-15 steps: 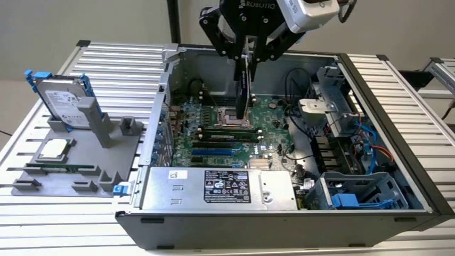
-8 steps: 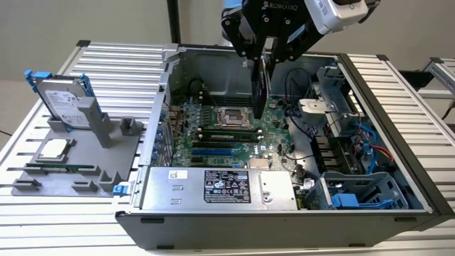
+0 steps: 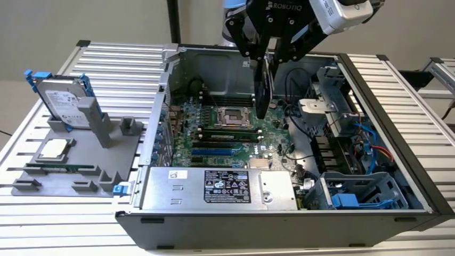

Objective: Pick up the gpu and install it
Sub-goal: 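Pick up the gpu and move the gpu toward the slot, then insert the gpu into the slot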

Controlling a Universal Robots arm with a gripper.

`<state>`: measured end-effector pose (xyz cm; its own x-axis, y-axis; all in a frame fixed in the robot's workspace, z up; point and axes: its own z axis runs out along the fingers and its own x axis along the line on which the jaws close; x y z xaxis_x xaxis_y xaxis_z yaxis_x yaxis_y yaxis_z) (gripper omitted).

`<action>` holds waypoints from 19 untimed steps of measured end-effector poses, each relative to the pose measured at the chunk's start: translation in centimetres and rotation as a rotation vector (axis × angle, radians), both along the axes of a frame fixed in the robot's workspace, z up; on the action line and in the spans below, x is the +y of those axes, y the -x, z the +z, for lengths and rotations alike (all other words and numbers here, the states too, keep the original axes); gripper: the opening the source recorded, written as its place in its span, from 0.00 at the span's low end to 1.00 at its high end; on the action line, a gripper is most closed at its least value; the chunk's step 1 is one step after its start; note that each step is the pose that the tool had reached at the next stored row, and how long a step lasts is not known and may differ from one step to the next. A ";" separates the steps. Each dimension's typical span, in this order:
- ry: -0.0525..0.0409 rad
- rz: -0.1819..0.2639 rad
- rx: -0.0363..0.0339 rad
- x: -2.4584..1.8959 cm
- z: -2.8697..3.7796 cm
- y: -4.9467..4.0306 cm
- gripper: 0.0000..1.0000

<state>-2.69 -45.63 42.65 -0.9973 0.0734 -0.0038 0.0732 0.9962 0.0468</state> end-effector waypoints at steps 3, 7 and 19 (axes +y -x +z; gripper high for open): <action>0.0000 0.000 0.0000 0.00 0.00 0.00 0.00; 0.0000 0.000 0.0001 0.00 0.00 0.00 0.00; -0.0001 0.102 -0.0016 0.00 0.00 0.00 0.00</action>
<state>-2.69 -45.64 42.65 -0.9996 -0.0286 -0.0054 -0.0289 0.9985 0.0469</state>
